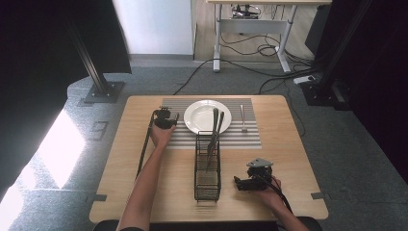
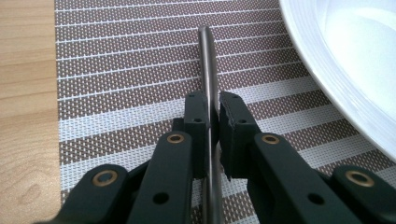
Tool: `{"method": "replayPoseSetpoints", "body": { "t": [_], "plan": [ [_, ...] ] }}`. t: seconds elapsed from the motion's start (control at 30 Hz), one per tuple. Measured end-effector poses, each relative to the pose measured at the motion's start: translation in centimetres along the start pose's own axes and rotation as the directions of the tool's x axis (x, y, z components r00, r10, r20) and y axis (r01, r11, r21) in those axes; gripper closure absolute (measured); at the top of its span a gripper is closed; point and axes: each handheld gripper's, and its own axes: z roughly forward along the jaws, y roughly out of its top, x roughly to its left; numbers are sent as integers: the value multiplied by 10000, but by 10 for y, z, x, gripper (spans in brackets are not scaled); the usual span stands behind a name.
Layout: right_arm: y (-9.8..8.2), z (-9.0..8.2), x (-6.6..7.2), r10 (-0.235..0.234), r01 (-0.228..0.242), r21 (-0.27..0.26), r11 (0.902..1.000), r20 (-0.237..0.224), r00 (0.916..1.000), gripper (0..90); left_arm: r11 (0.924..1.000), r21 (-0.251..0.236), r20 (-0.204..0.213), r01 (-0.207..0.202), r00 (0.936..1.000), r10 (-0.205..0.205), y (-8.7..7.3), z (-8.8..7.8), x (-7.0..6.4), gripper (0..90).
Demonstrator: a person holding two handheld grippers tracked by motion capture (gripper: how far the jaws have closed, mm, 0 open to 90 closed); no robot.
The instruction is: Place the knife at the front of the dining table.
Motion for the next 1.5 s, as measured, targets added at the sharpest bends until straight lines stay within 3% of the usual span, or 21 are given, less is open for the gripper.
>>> {"method": "replayPoseSetpoints", "body": {
  "t": [0.2, 0.4, 0.5, 0.57, 0.73, 0.97, 1.2, 1.43, 1.5],
  "plan": [
    [0, 0, 0, 2, -2, 0, 10000, -3, 10000, 9, 9997, -232, 188, 5, 9998, -1, -2, -11, 5, 792],
    [0, 0, 0, 28, -28, -11, 10000, 3, 10000, 11, 9991, -260, 402, -332, 9986, 342, -8, -25, 2, 767],
    [0, 0, 1, 10, -10, -1, 10000, 12, 10000, 10, 9984, -56, 284, -562, 9980, 563, -17, -29, 1, 742],
    [0, -1, 1, -10, 10, -1, 10000, 0, 10000, 11, 9988, -29, 308, -496, 9983, 497, -22, -30, 1, 727],
    [0, 0, 1, -39, 39, -8, 10000, -43, 10000, 11, 9964, 87, -122, -845, 9963, 846, -30, -34, -2, 717],
    [0, 0, 2, -86, 85, -16, 10000, -84, 9999, 11, 9943, 113, -312, -1061, 9938, 1064, -37, -33, 0, 786],
    [0, -1, 2, -76, 76, -8, 10000, -96, 9999, 11, 9949, 128, -354, -1001, 9943, 1005, -29, -27, 1, 798],
    [-1, -1, 2, -68, 68, -13, 10000, -97, 9999, 11, 9983, -9, -364, -590, 9976, 589, -15, -15, 6, 800],
    [0, 0, 2, -72, 72, -15, 10000, -98, 9999, 11, 9997, -138, -238, -195, 9995, 192, -13, -12, 11, 799]
  ]
}}
